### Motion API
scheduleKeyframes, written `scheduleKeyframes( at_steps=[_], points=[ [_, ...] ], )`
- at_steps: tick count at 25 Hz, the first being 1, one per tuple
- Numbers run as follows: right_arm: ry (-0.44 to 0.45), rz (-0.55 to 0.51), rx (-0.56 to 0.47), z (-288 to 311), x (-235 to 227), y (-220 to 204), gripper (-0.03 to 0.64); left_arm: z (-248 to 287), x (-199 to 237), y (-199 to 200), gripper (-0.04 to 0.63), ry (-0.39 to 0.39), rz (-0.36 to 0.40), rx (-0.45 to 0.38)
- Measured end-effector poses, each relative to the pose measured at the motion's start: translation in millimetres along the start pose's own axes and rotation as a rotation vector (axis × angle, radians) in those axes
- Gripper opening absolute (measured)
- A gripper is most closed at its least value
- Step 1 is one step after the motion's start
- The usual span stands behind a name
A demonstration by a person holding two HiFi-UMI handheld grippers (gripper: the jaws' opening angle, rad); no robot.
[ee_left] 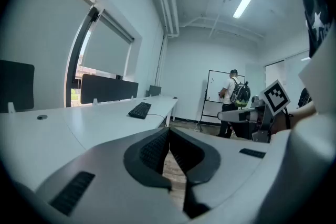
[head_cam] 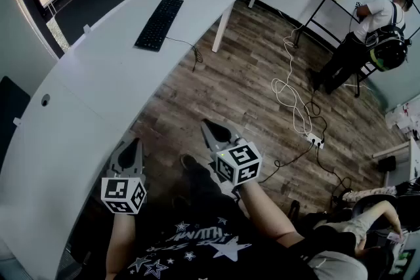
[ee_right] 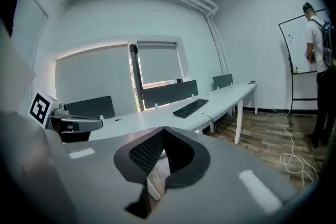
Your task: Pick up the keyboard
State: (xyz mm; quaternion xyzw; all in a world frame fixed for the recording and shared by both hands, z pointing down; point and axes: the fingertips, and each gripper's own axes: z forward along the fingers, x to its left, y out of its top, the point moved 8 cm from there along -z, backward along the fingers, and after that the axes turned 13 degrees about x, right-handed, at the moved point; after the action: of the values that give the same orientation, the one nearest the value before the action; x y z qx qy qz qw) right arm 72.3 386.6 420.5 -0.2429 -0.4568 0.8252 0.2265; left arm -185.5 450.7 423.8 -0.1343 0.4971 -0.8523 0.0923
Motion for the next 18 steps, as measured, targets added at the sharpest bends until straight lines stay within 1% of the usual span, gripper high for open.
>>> scheduleKeyframes(
  at_steps=[5, 8, 13, 18],
  points=[
    [-0.010, -0.013, 0.000, -8, 10, -4, 0.002, -7, -4, -2, 0.011, -0.016, 0.009, 0.000],
    [-0.007, -0.021, -0.005, -4, 14, 0, 0.002, -8, 0, 0, 0.011, -0.011, 0.021, -0.004],
    [-0.002, -0.043, -0.009, -3, 21, 5, 0.002, -10, 9, 5, 0.011, -0.006, 0.015, -0.020],
    [0.000, -0.041, 0.007, -1, 26, 2, 0.002, -10, 12, 3, 0.011, -0.010, 0.001, -0.020]
  ],
)
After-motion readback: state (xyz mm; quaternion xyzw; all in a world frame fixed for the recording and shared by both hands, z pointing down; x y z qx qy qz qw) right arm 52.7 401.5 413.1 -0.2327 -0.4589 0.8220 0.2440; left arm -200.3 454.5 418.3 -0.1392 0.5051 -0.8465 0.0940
